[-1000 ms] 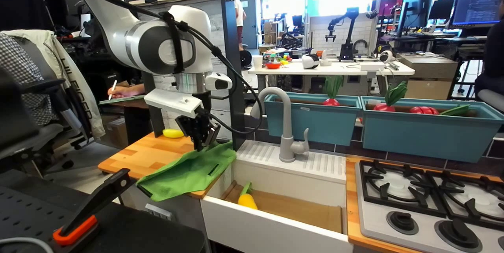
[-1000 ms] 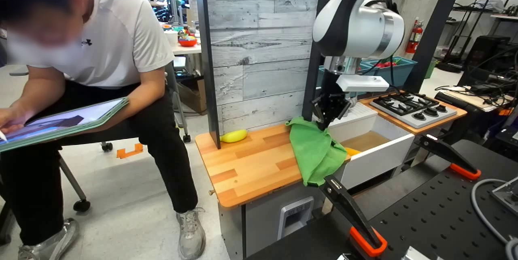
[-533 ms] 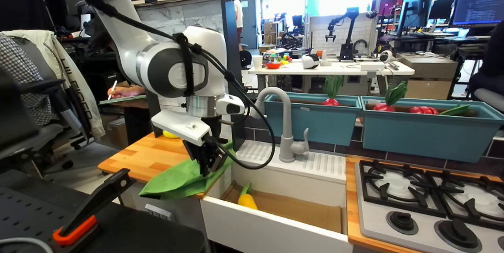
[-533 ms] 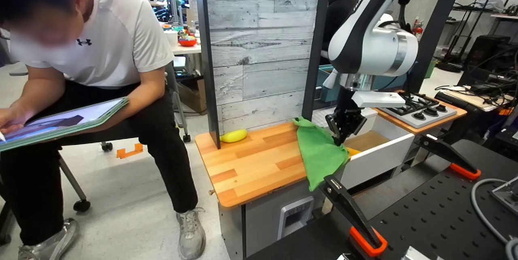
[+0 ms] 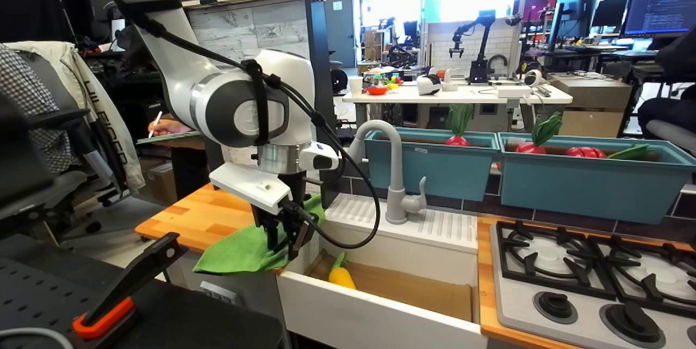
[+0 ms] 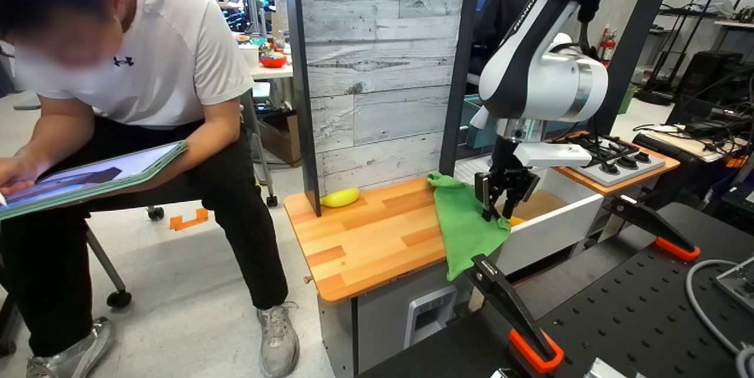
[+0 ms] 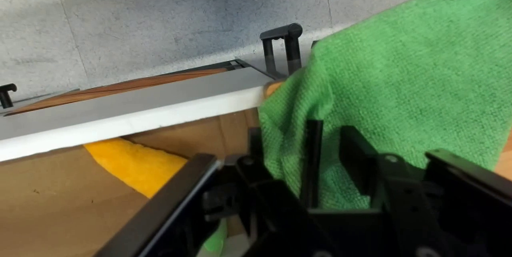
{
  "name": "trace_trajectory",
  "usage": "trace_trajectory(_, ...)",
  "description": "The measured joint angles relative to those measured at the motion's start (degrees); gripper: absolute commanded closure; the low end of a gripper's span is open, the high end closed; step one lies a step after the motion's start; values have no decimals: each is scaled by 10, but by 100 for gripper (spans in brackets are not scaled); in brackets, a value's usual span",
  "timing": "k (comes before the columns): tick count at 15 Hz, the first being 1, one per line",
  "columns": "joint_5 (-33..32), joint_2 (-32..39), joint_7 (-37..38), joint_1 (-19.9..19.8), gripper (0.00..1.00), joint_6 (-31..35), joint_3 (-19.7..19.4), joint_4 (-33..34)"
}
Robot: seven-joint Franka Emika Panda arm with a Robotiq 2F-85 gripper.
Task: Fold the green cloth in half
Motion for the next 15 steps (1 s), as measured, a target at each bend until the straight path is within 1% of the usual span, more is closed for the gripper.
trace_trajectory(2,0,0,0,0,1,0,-1,2)
trace_trajectory(6,0,-7,0,0,0,-1,-2,8)
trace_trajectory(9,0,-37,0,1,0,-14,-1,5)
trace_trajectory(15,0,-134,-8,2,0,-110,15,-7)
